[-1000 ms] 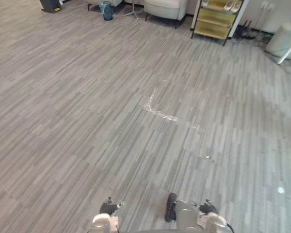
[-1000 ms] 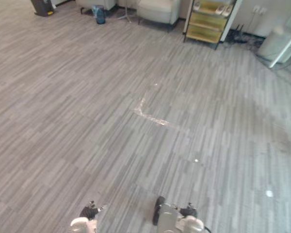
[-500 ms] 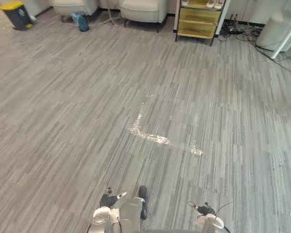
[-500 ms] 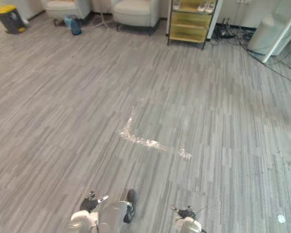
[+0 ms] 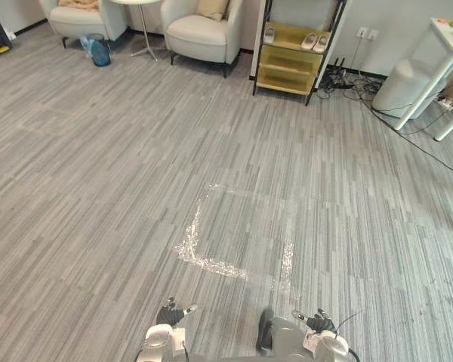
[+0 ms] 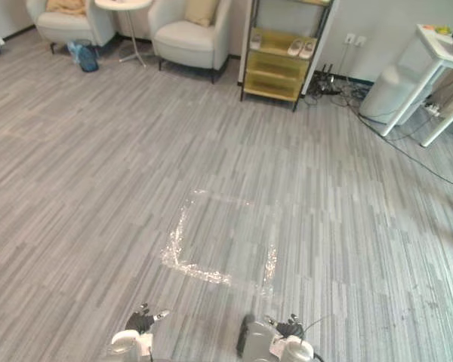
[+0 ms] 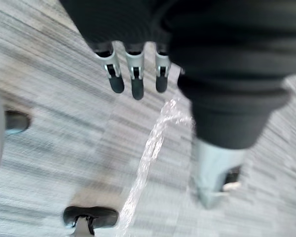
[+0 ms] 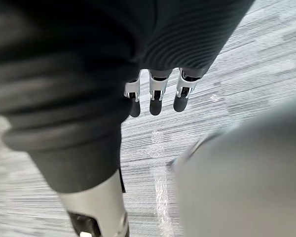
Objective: Pick up cushions and gather them together orderly.
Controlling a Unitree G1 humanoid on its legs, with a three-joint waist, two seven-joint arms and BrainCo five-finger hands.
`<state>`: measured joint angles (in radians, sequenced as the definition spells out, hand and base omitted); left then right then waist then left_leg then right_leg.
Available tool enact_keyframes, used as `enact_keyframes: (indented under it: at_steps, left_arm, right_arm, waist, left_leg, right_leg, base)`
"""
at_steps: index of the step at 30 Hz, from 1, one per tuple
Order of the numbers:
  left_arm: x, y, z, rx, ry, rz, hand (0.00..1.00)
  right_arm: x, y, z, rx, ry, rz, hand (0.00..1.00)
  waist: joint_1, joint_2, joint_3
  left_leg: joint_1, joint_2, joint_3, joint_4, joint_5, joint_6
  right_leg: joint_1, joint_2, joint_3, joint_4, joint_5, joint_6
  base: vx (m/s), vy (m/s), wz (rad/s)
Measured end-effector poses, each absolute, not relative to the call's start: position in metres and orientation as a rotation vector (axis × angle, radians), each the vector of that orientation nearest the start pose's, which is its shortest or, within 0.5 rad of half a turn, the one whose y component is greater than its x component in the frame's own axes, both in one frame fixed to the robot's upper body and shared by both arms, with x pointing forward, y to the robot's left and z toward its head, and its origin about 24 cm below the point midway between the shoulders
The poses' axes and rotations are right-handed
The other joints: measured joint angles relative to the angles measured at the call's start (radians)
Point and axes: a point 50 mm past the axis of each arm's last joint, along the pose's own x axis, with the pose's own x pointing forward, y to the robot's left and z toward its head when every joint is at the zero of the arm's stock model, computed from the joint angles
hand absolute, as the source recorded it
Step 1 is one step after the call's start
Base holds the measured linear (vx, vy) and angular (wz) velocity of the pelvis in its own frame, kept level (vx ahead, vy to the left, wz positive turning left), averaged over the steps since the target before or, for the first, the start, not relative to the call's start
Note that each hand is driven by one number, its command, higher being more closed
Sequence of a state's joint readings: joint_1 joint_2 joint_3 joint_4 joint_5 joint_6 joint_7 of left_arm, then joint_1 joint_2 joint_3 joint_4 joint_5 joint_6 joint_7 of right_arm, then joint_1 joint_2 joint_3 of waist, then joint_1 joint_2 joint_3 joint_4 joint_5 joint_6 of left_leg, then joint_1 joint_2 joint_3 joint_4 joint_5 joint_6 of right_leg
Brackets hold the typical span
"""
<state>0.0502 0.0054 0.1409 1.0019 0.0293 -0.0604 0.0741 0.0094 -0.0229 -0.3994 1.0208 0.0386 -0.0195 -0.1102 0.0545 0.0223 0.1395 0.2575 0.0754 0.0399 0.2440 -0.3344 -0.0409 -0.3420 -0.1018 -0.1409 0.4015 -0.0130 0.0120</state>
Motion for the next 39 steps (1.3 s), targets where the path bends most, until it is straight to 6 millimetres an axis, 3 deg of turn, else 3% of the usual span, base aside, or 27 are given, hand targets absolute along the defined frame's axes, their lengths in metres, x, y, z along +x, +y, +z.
enact_keyframes:
  at_steps: [1, 2, 3, 4, 6, 8, 10, 12, 13, 14, 16, 17, 18, 19, 20, 21, 24, 25, 28, 29, 30, 31, 33, 35, 37, 38, 39]
  left_arm:
    - [0.122, 0.172, -0.153, -0.026, 0.981, 0.214, 0.00]
    - [0.121, 0.171, -0.153, -0.057, 0.978, 0.246, 0.00]
    - [0.119, 0.169, -0.154, -0.076, 0.988, 0.257, 0.00]
    - [0.119, 0.168, -0.153, -0.076, 0.984, 0.256, 0.00]
    - [0.126, 0.172, -0.150, -0.047, 0.957, 0.239, 0.00]
    - [0.135, 0.174, -0.144, -0.018, 0.912, 0.215, 0.00]
    - [0.139, 0.174, -0.142, -0.017, 0.891, 0.214, 0.00]
    - [0.140, 0.173, -0.141, -0.023, 0.885, 0.214, 0.00]
    - [0.137, 0.174, -0.142, -0.030, 0.888, 0.225, 0.00]
    - [0.137, 0.174, -0.142, -0.032, 0.885, 0.228, 0.00]
    - [0.137, 0.183, -0.141, -0.014, 0.880, 0.231, 0.00]
    - [0.137, 0.184, -0.141, -0.011, 0.880, 0.228, 0.00]
    - [0.137, 0.184, -0.141, -0.011, 0.881, 0.226, 0.00]
    - [0.136, 0.184, -0.142, -0.006, 0.889, 0.220, 0.00]
    - [0.134, 0.185, -0.144, 0.004, 0.904, 0.210, 0.00]
    - [0.132, 0.185, -0.145, 0.010, 0.924, 0.200, 0.00]
    - [0.131, 0.181, -0.147, 0.009, 0.938, 0.190, 0.00]
    - [0.130, 0.180, -0.148, 0.013, 0.944, 0.181, 0.00]
    - [0.131, 0.179, -0.148, 0.010, 0.947, 0.179, 0.00]
    - [0.131, 0.178, -0.148, 0.011, 0.948, 0.176, 0.00]
    - [0.128, 0.180, -0.149, 0.018, 0.956, 0.175, 0.00]
    - [0.128, 0.184, -0.148, 0.028, 0.954, 0.181, 0.00]
    - [0.123, 0.177, -0.152, 0.005, 0.979, 0.180, 0.00]
    - [0.118, 0.166, -0.155, -0.029, 0.997, 0.176, 0.00]
    - [0.120, 0.167, -0.154, -0.047, 0.989, 0.197, 0.00]
    - [0.121, 0.169, -0.153, -0.046, 0.983, 0.204, 0.00]
    - [0.122, 0.170, -0.152, -0.042, 0.977, 0.205, 0.00]
  right_arm:
    - [0.117, -0.217, -0.151, 0.150, 0.999, -0.503, 0.00]
    - [0.119, -0.221, -0.150, 0.137, 0.990, -0.504, 0.00]
    - [0.121, -0.223, -0.148, 0.122, 0.982, -0.498, 0.00]
    - [0.122, -0.223, -0.148, 0.115, 0.980, -0.498, 0.00]
    - [0.123, -0.217, -0.149, 0.127, 0.983, -0.497, 0.00]
    - [0.125, -0.207, -0.150, 0.154, 0.986, -0.483, 0.00]
    - [0.128, -0.203, -0.150, 0.177, 0.980, -0.488, 0.00]
    - [0.130, -0.202, -0.149, 0.178, 0.976, -0.485, 0.00]
    - [0.130, -0.201, -0.149, 0.178, 0.978, -0.483, 0.00]
    - [0.128, -0.197, -0.151, 0.184, 0.990, -0.475, 0.00]
    - [0.129, -0.190, -0.152, 0.195, 0.994, -0.460, 0.00]
    - [0.123, -0.190, -0.153, 0.190, 1.008, -0.458, 0.00]
    - [0.124, -0.189, -0.153, 0.178, 1.008, -0.445, 0.00]
    - [0.123, -0.187, -0.154, 0.170, 1.011, -0.433, 0.00]
    - [0.120, -0.185, -0.155, 0.175, 1.019, -0.428, 0.00]
    - [0.119, -0.184, -0.155, 0.179, 1.021, -0.423, 0.00]
    - [0.118, -0.188, -0.154, 0.141, 1.018, -0.404, 0.00]
    - [0.123, -0.189, -0.153, 0.140, 1.003, -0.402, 0.00]
    - [0.123, -0.191, -0.153, 0.146, 0.998, -0.407, 0.00]
    - [0.123, -0.191, -0.153, 0.144, 0.999, -0.408, 0.00]
    - [0.122, -0.192, -0.153, 0.145, 1.002, -0.409, 0.00]
    - [0.116, -0.190, -0.156, 0.152, 1.026, -0.412, 0.00]
    - [0.113, -0.200, -0.156, 0.137, 1.039, -0.432, 0.00]
    - [0.111, -0.211, -0.155, 0.120, 1.038, -0.460, 0.00]
    - [0.112, -0.213, -0.154, 0.111, 1.032, -0.470, 0.00]
    - [0.111, -0.212, -0.155, 0.120, 1.036, -0.477, 0.00]
    - [0.111, -0.211, -0.155, 0.126, 1.039, -0.480, 0.00]
  waist:
    - [-0.007, 0.024, -0.005]
    - [0.000, 0.060, -0.004]
    - [0.007, 0.080, 0.000]
    - [0.012, 0.084, 0.009]
    - [0.015, 0.070, 0.021]
    - [0.026, 0.040, 0.034]
    - [0.042, 0.037, 0.037]
    - [0.064, 0.040, 0.037]
    - [0.070, 0.040, 0.035]
    - [0.081, 0.027, 0.026]
    - [0.084, -0.015, 0.004]
    - [0.088, -0.036, -0.008]
    - [0.099, -0.037, -0.009]
    - [0.100, -0.038, -0.009]
    - [0.093, -0.038, -0.009]
    - [0.080, -0.039, -0.009]
    - [0.063, -0.026, -0.007]
    - [0.059, -0.025, -0.004]
    - [0.050, -0.023, -0.003]
    - [0.043, -0.022, -0.004]
    - [0.041, -0.029, -0.005]
    - [0.039, -0.053, -0.019]
    - [0.042, -0.011, -0.037]
    - [0.039, 0.030, -0.041]
    - [0.040, 0.053, -0.037]
    - [0.048, 0.047, -0.026]
    - [0.052, 0.041, -0.018]
  left_leg:
    - [-0.099, 0.025, -0.023, 0.230, 0.007, -0.001]
    - [-0.197, 0.062, -0.025, 0.457, 0.070, 0.011]
    - [-0.266, 0.095, -0.021, 0.603, 0.175, 0.027]
    - [-0.334, 0.132, -0.021, 0.760, 0.237, 0.025]
    - [-0.425, 0.131, -0.014, 0.861, 0.152, 0.007]
    - [-0.516, 0.090, 0.038, 0.761, 0.080, 0.003]
    - [-0.556, 0.050, 0.087, 0.522, 0.061, 0.014]
    - [-0.569, -0.010, 0.085, 0.184, 0.129, 0.000]
    - [-0.567, -0.020, 0.082, 0.072, 0.219, -0.003]
    - [-0.554, -0.029, 0.090, 0.073, 0.289, 0.020]
    - [-0.554, -0.069, 0.108, 0.112, 0.263, 0.067]
    - [-0.544, -0.078, 0.138, 0.135, 0.214, 0.078]
    - [-0.523, -0.079, 0.150, 0.143, 0.193, 0.078]
    - [-0.483, -0.083, 0.161, 0.144, 0.164, 0.087]
    - [-0.439, -0.091, 0.163, 0.143, 0.141, 0.095]
    - [-0.381, -0.101, 0.160, 0.140, 0.114, 0.100]
    - [-0.245, -0.109, 0.137, 0.077, 0.092, 0.107]
    - [-0.182, -0.104, 0.123, 0.029, 0.093, 0.107]
    - [-0.100, -0.082, 0.094, -0.034, 0.087, 0.096]
    - [-0.090, -0.071, 0.079, -0.036, 0.070, 0.071]
    - [-0.079, -0.070, 0.058, -0.039, 0.049, 0.051]
    - [-0.078, -0.083, 0.027, -0.036, 0.031, 0.035]
    - [-0.075, -0.040, -0.018, -0.018, 0.015, 0.019]
    - [-0.128, 0.001, -0.059, 0.099, 0.003, 0.001]
    - [-0.228, 0.021, -0.064, 0.324, 0.012, -0.018]
    - [-0.293, 0.044, -0.060, 0.464, 0.020, -0.023]
    - [-0.305, 0.051, -0.045, 0.477, -0.002, -0.026]
  right_leg:
    - [0.023, 0.014, -0.030, 0.011, -0.042, -0.010]
    - [0.050, 0.043, -0.048, 0.010, -0.076, -0.028]
    - [0.082, 0.069, -0.048, 0.006, -0.099, -0.045]
    - [0.139, 0.093, -0.046, -0.012, -0.126, -0.063]
    - [0.258, 0.107, -0.045, -0.073, -0.152, -0.084]
    - [0.373, 0.101, -0.038, -0.167, -0.157, -0.082]
    - [0.432, 0.101, -0.023, -0.220, -0.162, -0.075]
    - [0.470, 0.098, -0.004, -0.251, -0.200, -0.065]
    - [0.484, 0.102, 0.010, -0.249, -0.232, -0.053]
    - [0.501, 0.094, 0.034, -0.249, -0.261, -0.045]
    - [0.516, 0.048, 0.047, -0.240, -0.299, -0.029]
    - [0.502, 0.028, 0.074, -0.170, -0.302, -0.018]
    - [0.466, 0.021, 0.093, -0.066, -0.302, -0.006]
    - [0.405, 0.007, 0.107, 0.113, -0.287, 0.045]
    - [0.336, -0.009, 0.114, 0.301, -0.240, 0.128]
    - [0.284, -0.029, 0.116, 0.478, -0.219, 0.167]
    - [0.189, -0.077, 0.031, 0.593, -0.245, 0.110]
    - [0.161, -0.088, -0.020, 0.541, -0.262, 0.083]
    - [0.111, -0.077, -0.059, 0.273, -0.249, 0.071]
    - [0.109, -0.055, -0.040, 0.139, -0.209, 0.063]
    - [0.113, -0.037, -0.009, 0.028, -0.133, 0.052]
    - [0.115, -0.036, 0.016, -0.044, -0.027, 0.032]
    - [0.130, -0.005, -0.012, -0.035, -0.042, 0.025]
    - [0.171, 0.020, -0.059, -0.082, -0.077, 0.006]
    - [0.212, 0.043, -0.078, -0.113, -0.091, -0.012]
    - [0.252, 0.049, -0.087, -0.129, -0.105, -0.029]
    - [0.287, 0.051, -0.090, -0.145, -0.109, -0.032]
  base:
    - [0.55, -0.339, 0.21]
    - [0.55, -0.329, 0.08]
    - [0.56, -0.264, -0.19]
    - [0.66, -0.212, -0.24]
    - [0.62, -0.199, -0.06]
    - [0.42, -0.143, -0.04]
    - [0.35, -0.029, -0.20]
    - [0.41, 0.060, -0.28]
    - [0.38, 0.125, -0.39]
    - [0.51, 0.161, -0.38]
    - [0.51, 0.117, -0.31]
    - [0.54, 0.107, -0.43]
    - [0.54, 0.129, -0.51]
    - [0.51, 0.164, -0.31]
    - [0.50, 0.141, -0.01]
    - [0.60, 0.124, 0.14]
    - [0.47, 0.038, 0.19]
    - [0.43, -0.011, 0.33]
    - [0.40, -0.090, 0.36]
    - [0.34, -0.134, 0.58]
    - [0.36, -0.179, 0.66]
    - [0.31, -0.190, 0.57]
    - [0.40, -0.259, 0.41]
    - [0.41, -0.260, 0.42]
    - [0.30, -0.190, 0.26]
    - [0.30, -0.145, 0.08]
    - [0.26, -0.094, 0.02]
